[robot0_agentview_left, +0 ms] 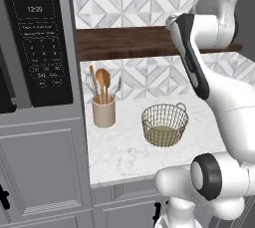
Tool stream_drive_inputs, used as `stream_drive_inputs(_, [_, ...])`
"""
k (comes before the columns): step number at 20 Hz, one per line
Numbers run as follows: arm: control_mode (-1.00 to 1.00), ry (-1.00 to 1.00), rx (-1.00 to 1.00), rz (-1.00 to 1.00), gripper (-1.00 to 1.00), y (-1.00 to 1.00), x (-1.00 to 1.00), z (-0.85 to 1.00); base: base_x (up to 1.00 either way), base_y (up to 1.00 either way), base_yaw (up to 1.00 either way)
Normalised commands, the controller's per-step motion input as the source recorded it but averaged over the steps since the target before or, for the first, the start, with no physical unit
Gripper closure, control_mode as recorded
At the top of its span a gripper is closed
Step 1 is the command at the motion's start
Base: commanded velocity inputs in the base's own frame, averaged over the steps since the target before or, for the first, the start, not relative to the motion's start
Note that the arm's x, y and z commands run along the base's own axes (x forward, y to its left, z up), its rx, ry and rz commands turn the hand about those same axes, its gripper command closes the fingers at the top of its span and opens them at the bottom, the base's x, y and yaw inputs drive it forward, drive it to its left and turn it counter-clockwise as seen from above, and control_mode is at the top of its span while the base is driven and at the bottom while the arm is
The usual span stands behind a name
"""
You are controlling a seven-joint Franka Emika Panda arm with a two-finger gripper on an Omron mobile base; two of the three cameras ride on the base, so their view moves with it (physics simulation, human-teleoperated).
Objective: Open the cabinet, pick up the bread from the cabinet and place it in the basket. Then move the basket to the dining counter.
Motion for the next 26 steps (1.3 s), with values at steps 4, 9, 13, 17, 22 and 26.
stream_drive_inputs(4, [-1.0, 0.0, 0.18, 0.0, 1.0, 0.1, -1.0, -0.01, 0.0, 0.0, 0.0])
stream_drive_inputs(9, [-1.0, 0.12, 0.04, 0.08, 1.0, 0.06, -1.0, -0.31, 0.0, 0.0, 0.0])
stream_drive_inputs(13, [-1.0, 0.24, 0.0, 0.08, 1.0, 0.04, -0.8, -0.46, 0.0, 0.0, 0.0])
stream_drive_inputs(17, [-1.0, 0.23, 0.01, 0.01, 1.0, 0.11, -0.08, -0.64, 0.0, 0.0, 0.0])
stream_drive_inputs(22, [-1.0, 0.07, 0.0, 0.0, 1.0, 0.24, 0.03, -0.74, 0.0, 0.0, 0.0])
stream_drive_inputs(26, [-1.0, 0.05, -0.06, 0.0, 1.0, 0.06, 0.17, -0.99, 0.0, 0.0, 0.0])
